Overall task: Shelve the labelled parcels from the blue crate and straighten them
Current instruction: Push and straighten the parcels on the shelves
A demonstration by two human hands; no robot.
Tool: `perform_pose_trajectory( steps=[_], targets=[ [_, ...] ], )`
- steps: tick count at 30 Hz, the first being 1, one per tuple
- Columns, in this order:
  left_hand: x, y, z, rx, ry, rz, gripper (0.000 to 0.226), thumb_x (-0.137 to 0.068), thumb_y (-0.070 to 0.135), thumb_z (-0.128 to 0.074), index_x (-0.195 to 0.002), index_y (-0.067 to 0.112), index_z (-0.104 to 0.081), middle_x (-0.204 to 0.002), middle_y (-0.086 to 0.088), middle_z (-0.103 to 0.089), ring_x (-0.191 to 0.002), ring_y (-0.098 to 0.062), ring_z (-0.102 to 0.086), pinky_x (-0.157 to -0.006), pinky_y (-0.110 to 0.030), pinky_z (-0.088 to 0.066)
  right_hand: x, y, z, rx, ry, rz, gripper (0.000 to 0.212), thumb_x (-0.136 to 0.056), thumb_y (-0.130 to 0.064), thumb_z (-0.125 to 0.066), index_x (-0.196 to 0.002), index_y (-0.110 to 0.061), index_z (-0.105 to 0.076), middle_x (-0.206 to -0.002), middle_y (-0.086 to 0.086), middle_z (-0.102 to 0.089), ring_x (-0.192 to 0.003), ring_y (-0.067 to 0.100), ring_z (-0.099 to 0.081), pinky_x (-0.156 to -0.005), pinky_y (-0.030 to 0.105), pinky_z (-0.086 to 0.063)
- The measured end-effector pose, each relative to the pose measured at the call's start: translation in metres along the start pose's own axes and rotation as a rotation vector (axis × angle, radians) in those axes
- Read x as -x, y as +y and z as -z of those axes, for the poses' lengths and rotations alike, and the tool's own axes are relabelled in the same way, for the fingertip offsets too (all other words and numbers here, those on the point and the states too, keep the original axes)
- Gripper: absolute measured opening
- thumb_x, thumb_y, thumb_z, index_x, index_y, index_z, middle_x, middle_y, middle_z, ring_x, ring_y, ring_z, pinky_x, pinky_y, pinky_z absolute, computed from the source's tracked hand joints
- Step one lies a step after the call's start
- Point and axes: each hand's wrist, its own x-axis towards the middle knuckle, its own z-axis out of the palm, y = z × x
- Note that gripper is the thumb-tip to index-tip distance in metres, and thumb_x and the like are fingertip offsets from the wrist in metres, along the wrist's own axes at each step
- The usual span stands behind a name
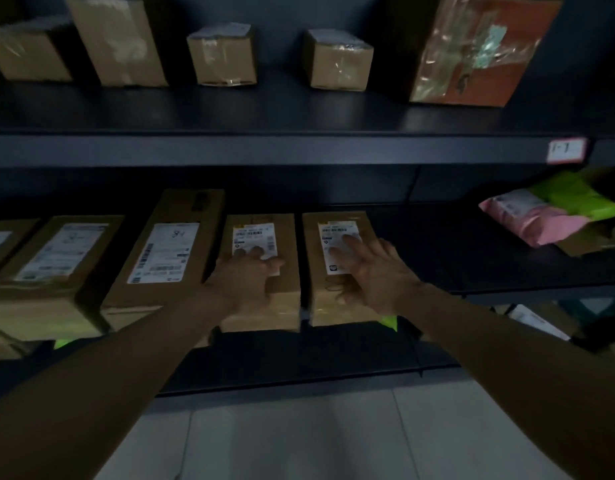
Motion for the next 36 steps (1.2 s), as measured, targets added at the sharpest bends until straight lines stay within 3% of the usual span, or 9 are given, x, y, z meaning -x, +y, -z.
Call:
perform_pose_trajectory(
  steps=[5,7,9,11,14,19,27,36],
  targets=[
    [-0.042,0.002,0.001,0.106,0.087,-0.010,0.074,-0.084,0.032,-0.063,-0.147,0.040,-0.025,-0.146,0.000,-0.031,-0.132,-0.025,-0.034,-0.108,-0.046,-0.033,-0.028,0.025,-0.020,-0.111,-0.032,0.021,0.087,-0.088,-0.054,-0.054,-0.152,-0.032,-0.001,-0.161,0.000,0.001,-0.146,0.024,0.002,-0.115,0.048,-0.006],
    [-0.055,0.000,-0.006,0.118,0.123,-0.006,0.076,-0.083,0.035,-0.064,-0.146,0.044,-0.022,-0.151,0.001,-0.024,-0.137,-0.025,-0.026,-0.112,-0.053,-0.026,-0.037,0.035,-0.028,-0.100,-0.005,-0.002,0.088,-0.088,-0.055,-0.053,-0.152,-0.034,0.004,-0.161,-0.001,0.005,-0.146,0.023,0.004,-0.115,0.047,-0.003],
    [-0.065,0.000,-0.015,0.126,0.138,0.021,0.082,-0.082,0.041,-0.065,-0.144,0.053,-0.013,-0.156,0.004,-0.008,-0.142,-0.029,-0.009,-0.112,-0.065,-0.008,-0.041,0.048,-0.035,-0.085,0.022,-0.044,0.088,-0.088,-0.057,-0.051,-0.151,-0.035,0.006,-0.161,-0.001,0.006,-0.146,0.023,0.005,-0.115,0.048,-0.002],
    [-0.073,-0.001,-0.022,0.124,0.148,0.037,0.088,-0.079,0.047,-0.067,-0.141,0.060,-0.006,-0.158,0.005,0.002,-0.143,-0.032,0.000,-0.107,-0.068,-0.004,-0.044,0.059,-0.040,-0.074,0.040,-0.105,0.087,-0.088,-0.059,-0.050,-0.151,-0.037,0.006,-0.161,-0.001,0.006,-0.147,0.024,0.005,-0.115,0.051,-0.002],
    [-0.086,0.004,-0.022,0.175,0.176,0.023,0.090,-0.076,0.047,-0.069,-0.139,0.063,-0.007,-0.158,0.007,0.002,-0.142,-0.031,0.000,-0.108,-0.063,-0.012,-0.047,0.077,-0.042,-0.047,0.040,-0.186,0.084,-0.089,-0.057,-0.049,-0.150,-0.038,0.006,-0.161,0.001,0.005,-0.146,0.029,0.003,-0.113,0.057,-0.001],
    [-0.106,0.019,-0.016,0.193,0.181,0.022,0.091,-0.074,0.045,-0.070,-0.138,0.064,-0.008,-0.158,0.008,0.001,-0.141,-0.030,-0.001,-0.109,-0.056,-0.012,-0.056,0.102,-0.041,-0.030,0.021,-0.239,0.082,-0.091,-0.051,-0.051,-0.151,-0.038,0.005,-0.161,0.001,0.003,-0.145,0.032,-0.003,-0.113,0.057,-0.004],
    [-0.137,0.029,-0.008,0.151,0.179,0.048,0.092,-0.077,0.044,-0.068,-0.140,0.062,-0.003,-0.159,0.007,0.005,-0.145,-0.028,0.005,-0.110,-0.059,-0.006,-0.074,0.134,-0.044,-0.041,0.033,-0.235,0.081,-0.094,-0.046,-0.051,-0.151,-0.037,0.006,-0.161,0.001,0.006,-0.145,0.032,-0.002,-0.113,0.055,-0.009],
    [-0.152,0.035,0.002,0.066,0.169,0.106,0.091,-0.080,0.044,-0.066,-0.142,0.058,-0.001,-0.160,0.006,0.005,-0.146,-0.028,0.001,-0.110,-0.058,-0.011,-0.077,0.143,-0.053,-0.009,0.122,-0.259,0.074,-0.096,-0.044,-0.047,-0.151,-0.033,0.002,-0.160,0.003,-0.004,-0.143,0.034,-0.008,-0.113,0.054,-0.010]
  ],
)
